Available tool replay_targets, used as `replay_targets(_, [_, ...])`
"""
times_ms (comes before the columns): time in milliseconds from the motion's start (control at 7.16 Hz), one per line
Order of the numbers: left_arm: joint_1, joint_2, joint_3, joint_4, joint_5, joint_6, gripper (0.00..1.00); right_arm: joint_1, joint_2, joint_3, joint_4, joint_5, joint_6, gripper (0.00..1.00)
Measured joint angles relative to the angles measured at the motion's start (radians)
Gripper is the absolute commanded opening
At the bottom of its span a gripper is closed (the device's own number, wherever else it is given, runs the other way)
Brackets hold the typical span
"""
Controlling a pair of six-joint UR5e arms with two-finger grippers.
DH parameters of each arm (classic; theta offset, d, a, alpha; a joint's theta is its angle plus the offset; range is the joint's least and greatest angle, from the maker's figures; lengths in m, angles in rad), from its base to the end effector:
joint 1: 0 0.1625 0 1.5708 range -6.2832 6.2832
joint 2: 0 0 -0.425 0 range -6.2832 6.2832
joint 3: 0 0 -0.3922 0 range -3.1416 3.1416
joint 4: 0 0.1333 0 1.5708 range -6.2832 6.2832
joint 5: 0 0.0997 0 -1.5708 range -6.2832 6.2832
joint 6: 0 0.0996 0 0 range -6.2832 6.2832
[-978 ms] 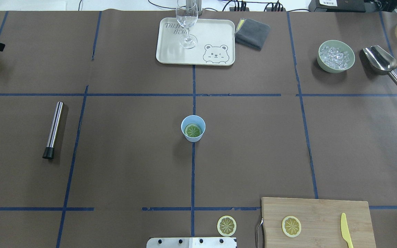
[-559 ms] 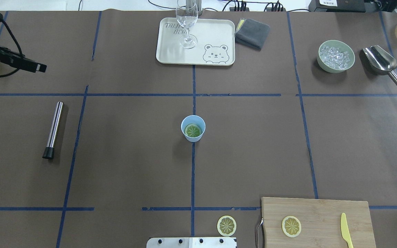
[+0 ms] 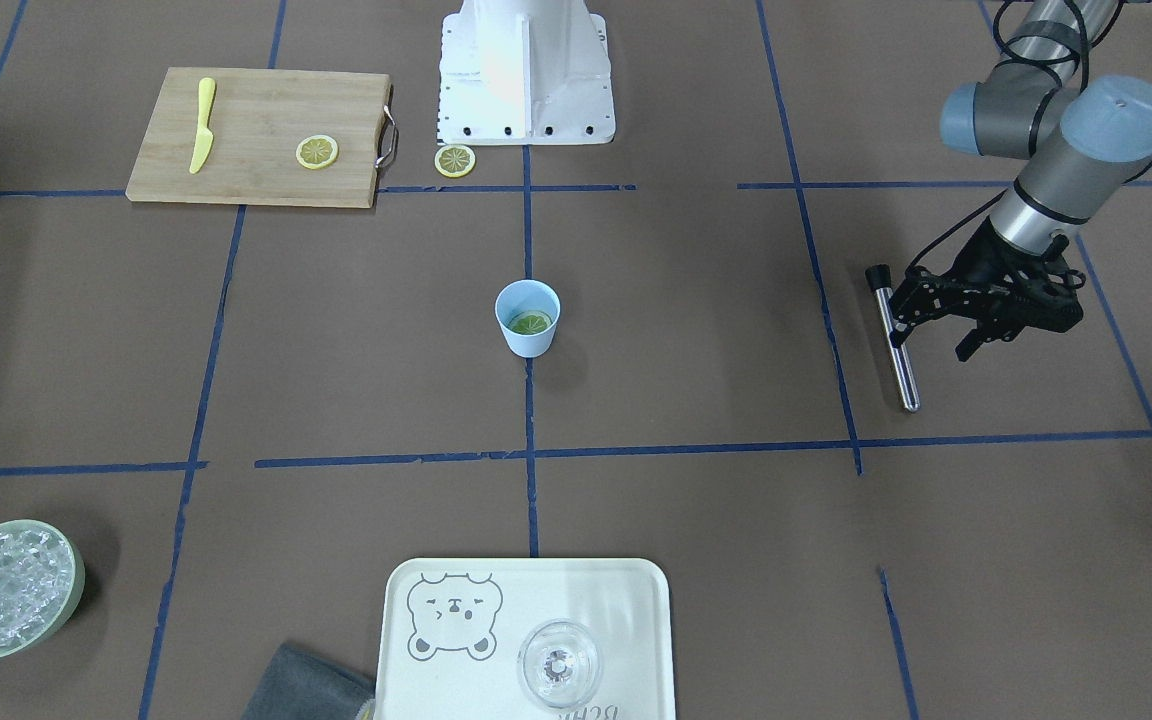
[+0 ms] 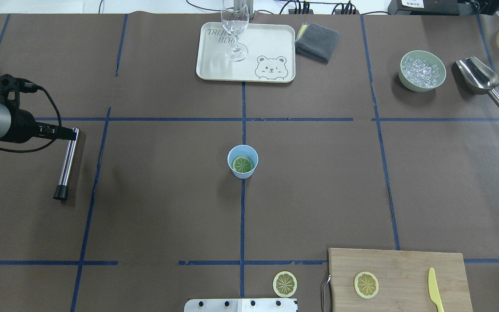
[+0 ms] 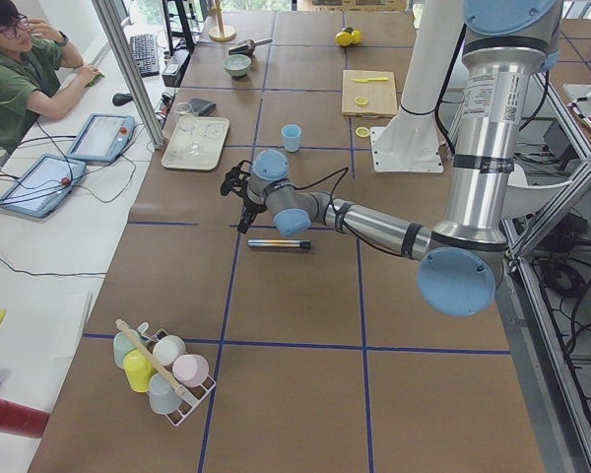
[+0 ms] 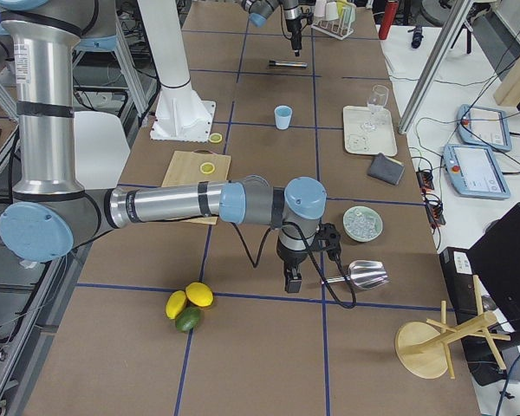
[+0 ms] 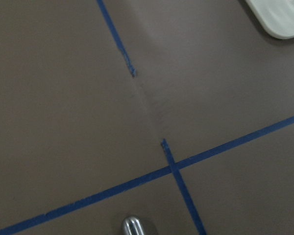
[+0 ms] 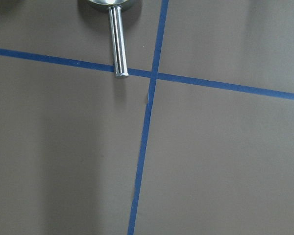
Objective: Squeeze lemon into cup
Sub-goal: 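Reach the left gripper down and grasp the metal muddler rod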
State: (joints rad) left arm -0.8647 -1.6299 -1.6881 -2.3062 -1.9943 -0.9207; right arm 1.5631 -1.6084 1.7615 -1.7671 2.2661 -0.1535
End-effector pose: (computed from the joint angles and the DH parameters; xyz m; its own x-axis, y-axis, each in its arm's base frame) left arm 0.2827 -0.4739 0.4947 0.6085 0.1368 -0.7816 0.1439 0.9497 0.2782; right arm 0.0659 -0.4685 0.6081 0.7578 -0.1313 0.6391 0.1250 0.9906 0.0552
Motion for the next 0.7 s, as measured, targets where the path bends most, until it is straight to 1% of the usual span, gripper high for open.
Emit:
replay_targets(279, [0.039,-0.006,0.016,0.013,0.024,-0.084,0.63,0.000,-0.006,0.001,0.000,0.000,-0.002,1.00])
replay_targets(699, [0.047,-0.007,0.032,0.039,0.025,-0.022,0.63,0.000,-0.008,0.002,0.000,0.001,-0.003,1.00])
